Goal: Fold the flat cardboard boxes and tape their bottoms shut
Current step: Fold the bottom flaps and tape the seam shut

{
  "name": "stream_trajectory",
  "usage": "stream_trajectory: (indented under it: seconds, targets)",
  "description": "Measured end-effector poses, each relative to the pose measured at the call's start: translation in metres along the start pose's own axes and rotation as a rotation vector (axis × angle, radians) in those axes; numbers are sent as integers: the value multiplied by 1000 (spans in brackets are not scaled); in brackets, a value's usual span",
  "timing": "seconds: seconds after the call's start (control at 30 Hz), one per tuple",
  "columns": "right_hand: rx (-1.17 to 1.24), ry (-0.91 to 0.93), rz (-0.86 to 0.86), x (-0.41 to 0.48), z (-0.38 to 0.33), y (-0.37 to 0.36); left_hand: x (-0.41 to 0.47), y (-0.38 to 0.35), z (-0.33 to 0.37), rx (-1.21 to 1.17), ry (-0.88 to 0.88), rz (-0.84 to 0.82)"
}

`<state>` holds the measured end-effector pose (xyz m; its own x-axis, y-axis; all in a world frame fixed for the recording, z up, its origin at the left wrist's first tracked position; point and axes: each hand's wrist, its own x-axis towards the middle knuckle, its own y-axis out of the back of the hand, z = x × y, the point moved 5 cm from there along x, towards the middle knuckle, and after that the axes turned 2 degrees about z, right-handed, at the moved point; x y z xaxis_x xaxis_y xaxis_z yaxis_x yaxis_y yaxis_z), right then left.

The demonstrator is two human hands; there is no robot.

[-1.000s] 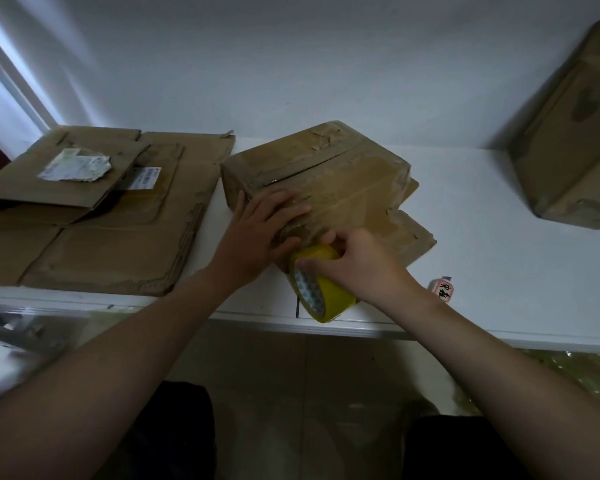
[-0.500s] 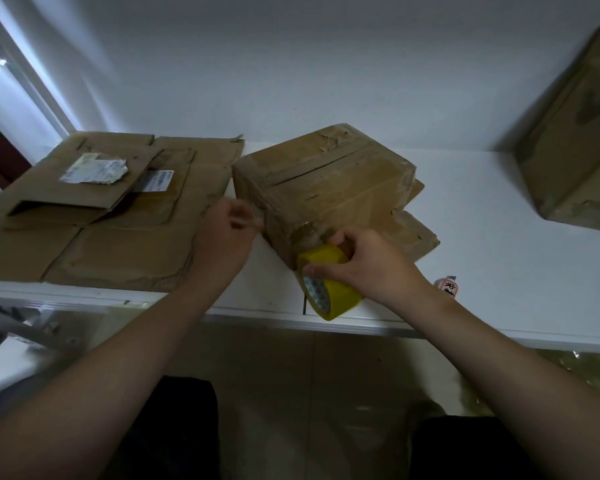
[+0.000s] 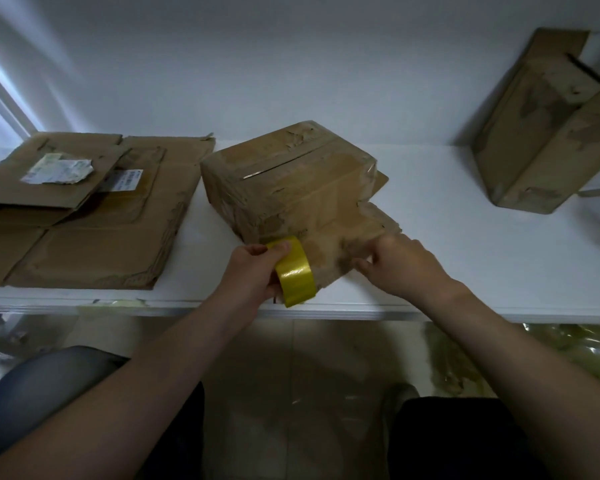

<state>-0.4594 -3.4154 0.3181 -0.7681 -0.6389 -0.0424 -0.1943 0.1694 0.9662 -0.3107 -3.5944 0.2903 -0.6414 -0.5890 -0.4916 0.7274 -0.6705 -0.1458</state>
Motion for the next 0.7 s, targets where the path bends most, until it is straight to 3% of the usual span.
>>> stream_trajectory:
  seconds: [0.07,0.17,0.37,0.57,0.7]
  targets:
    - [-197,-87,4,-4,27,-4,1,0,-2,-4,-11,27]
    - [-264,-168,-28,-9,51,-13,1,-1,-3,-16,-12,24]
    - [-166,-128,29,-7,60,-18,-1,-1,-2,-24,9,-5]
    - [-76,-48,216,1,48,-13,-1,3,0,7,-7,13]
    - [208,99,311,4,22,6,-2,5,1,-10,0,11]
